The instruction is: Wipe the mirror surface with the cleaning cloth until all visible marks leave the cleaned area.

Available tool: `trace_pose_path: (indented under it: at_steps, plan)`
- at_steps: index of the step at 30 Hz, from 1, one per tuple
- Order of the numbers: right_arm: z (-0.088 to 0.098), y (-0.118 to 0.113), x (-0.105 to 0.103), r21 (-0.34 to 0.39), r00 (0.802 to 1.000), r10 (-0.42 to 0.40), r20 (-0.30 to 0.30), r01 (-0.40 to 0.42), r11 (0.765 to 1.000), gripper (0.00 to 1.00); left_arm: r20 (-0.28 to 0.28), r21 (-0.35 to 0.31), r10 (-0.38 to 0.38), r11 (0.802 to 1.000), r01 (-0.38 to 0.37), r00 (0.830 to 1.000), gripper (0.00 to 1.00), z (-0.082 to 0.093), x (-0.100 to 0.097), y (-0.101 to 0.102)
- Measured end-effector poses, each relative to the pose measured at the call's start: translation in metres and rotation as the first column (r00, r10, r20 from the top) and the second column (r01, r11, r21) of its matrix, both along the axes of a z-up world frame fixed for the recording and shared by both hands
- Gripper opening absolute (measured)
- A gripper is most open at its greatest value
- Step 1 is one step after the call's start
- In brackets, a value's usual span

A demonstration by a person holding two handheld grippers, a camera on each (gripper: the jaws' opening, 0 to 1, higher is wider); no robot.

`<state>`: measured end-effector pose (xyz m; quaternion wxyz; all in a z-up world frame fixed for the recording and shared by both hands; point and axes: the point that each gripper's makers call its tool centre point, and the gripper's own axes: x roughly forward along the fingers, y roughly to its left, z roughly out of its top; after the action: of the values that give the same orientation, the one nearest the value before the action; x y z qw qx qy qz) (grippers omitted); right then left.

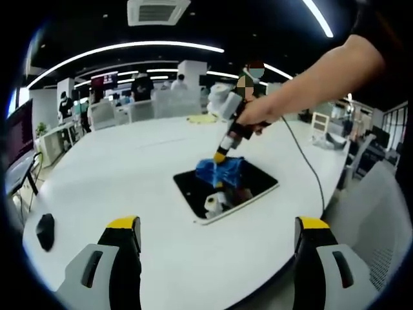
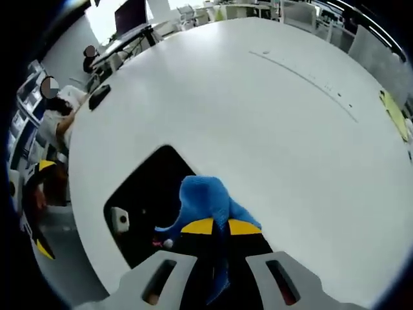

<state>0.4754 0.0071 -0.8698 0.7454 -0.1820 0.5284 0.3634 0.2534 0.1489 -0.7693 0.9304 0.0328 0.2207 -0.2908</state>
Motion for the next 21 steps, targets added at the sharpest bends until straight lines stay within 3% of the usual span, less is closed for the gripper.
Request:
trace_pose_path:
  at_steps: [15,21]
  plan:
    - [0.010,0.004,-0.015,0.007,1.000,0.013,0.003,-0.013,1.000,0.01,-0.004,-0.008,0.004,1.000,-0.004,1.000,0.99,0.001,-0.001,-0.001]
    - [0.008,-0.003,-0.009,0.001,1.000,0.015,0.012,-0.015,1.000,0.01,-0.008,-0.004,0.004,1.000,-0.005,1.000,0.99,0.001,-0.001,-0.001]
